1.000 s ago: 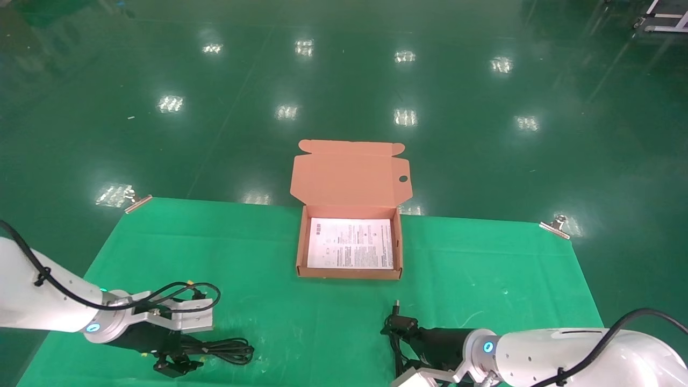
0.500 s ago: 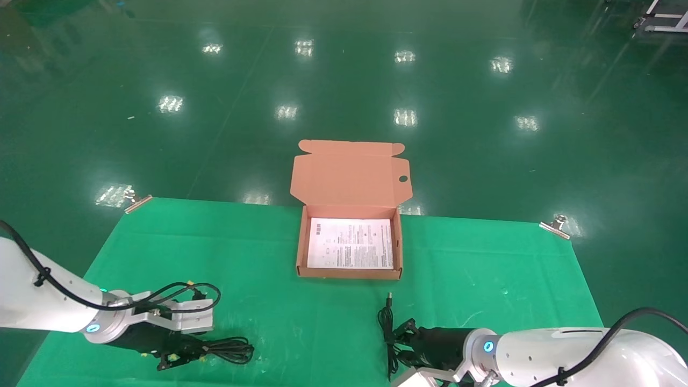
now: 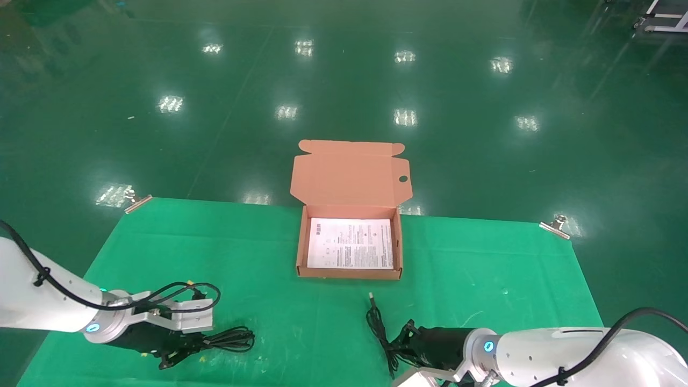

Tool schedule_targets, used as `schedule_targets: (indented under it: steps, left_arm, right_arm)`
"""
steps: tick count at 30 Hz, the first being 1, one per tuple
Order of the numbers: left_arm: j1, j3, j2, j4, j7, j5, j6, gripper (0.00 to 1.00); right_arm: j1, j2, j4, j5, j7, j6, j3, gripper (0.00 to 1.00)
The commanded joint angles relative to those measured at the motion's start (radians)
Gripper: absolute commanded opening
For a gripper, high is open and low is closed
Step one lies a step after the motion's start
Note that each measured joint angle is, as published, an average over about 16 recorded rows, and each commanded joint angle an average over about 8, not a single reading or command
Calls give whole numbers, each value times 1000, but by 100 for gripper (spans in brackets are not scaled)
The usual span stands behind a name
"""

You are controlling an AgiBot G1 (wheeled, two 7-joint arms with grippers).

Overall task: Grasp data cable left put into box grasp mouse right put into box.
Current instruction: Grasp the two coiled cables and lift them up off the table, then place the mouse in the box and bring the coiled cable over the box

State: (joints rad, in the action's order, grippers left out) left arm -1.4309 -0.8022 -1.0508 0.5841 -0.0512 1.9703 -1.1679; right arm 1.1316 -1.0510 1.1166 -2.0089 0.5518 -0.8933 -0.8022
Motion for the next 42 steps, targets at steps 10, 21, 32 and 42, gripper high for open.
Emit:
schedule_targets:
  steps: [10, 21, 32, 42]
  left_arm:
    - [0, 0, 0, 0, 0, 0, 0, 0]
    - [-2, 2, 10, 2, 1, 3, 9, 0]
    - [-46, 2, 35, 32, -18, 25, 3, 0]
    - [-118, 21, 96, 181, -86, 50, 2, 0]
  right_arm:
    - [0, 1, 0, 0, 0, 0, 0, 0]
    - [5, 68, 84, 23, -46, -25, 29, 0]
    - [27, 176, 215, 22, -144, -34, 87, 0]
    - [113, 296, 243, 99, -126, -41, 172, 0]
